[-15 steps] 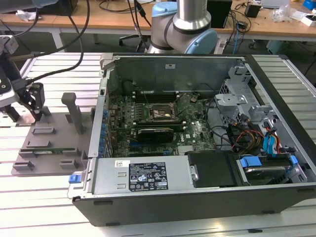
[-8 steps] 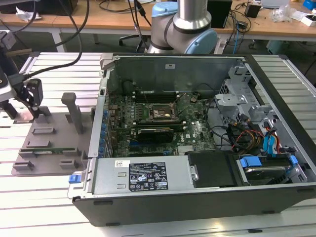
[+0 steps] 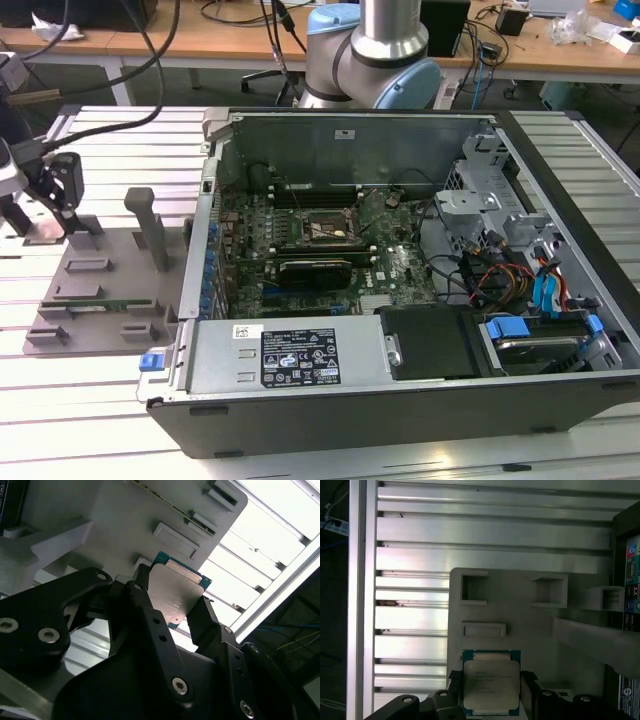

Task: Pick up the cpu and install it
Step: 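Pick up the cpu and move it towards the insertion slot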

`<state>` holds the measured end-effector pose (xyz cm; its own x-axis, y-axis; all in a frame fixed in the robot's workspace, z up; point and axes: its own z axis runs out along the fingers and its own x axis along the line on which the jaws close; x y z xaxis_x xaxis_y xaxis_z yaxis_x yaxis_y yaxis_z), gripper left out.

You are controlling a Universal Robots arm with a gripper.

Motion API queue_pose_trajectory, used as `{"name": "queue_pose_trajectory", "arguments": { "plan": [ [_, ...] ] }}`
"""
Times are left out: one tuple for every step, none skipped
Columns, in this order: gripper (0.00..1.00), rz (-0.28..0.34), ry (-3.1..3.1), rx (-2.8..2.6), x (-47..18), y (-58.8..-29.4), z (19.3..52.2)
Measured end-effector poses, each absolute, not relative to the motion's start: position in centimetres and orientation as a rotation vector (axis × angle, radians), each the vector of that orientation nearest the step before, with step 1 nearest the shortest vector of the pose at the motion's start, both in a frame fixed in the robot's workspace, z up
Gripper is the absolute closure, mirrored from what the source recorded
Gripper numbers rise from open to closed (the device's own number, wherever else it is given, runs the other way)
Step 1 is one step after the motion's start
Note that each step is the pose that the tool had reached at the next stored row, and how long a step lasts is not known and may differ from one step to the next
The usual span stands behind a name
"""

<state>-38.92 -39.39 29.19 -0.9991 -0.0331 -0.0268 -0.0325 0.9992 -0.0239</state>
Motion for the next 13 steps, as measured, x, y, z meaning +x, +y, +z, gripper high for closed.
{"name": "queue_pose_trajectory", "arguments": {
  "plan": [
    [0.45,-0.037,3.114,-0.051,-38.9,-39.4,29.3],
    [0.45,-0.037,3.114,-0.051,-38.9,-39.4,29.4],
    [0.45,-0.037,3.114,-0.051,-38.9,-39.4,29.5],
    [0.45,-0.037,3.114,-0.051,-38.9,-39.4,29.6],
    [0.45,-0.037,3.114,-0.051,-38.9,-39.4,29.7],
    [0.45,-0.037,3.114,-0.051,-38.9,-39.4,29.9],
    [0.45,-0.037,3.114,-0.051,-38.9,-39.4,30.0],
    [0.45,-0.037,3.114,-0.051,-38.9,-39.4,30.1],
    [0.45,-0.037,3.114,-0.051,-38.9,-39.4,30.2],
    [0.45,-0.037,3.114,-0.051,-38.9,-39.4,30.4],
    [0.45,-0.037,3.114,-0.051,-38.9,-39.4,30.5],
    [0.45,-0.037,3.114,-0.051,-38.9,-39.4,30.6],
    [0.45,-0.037,3.114,-0.051,-38.9,-39.4,30.7]
  ]
}}
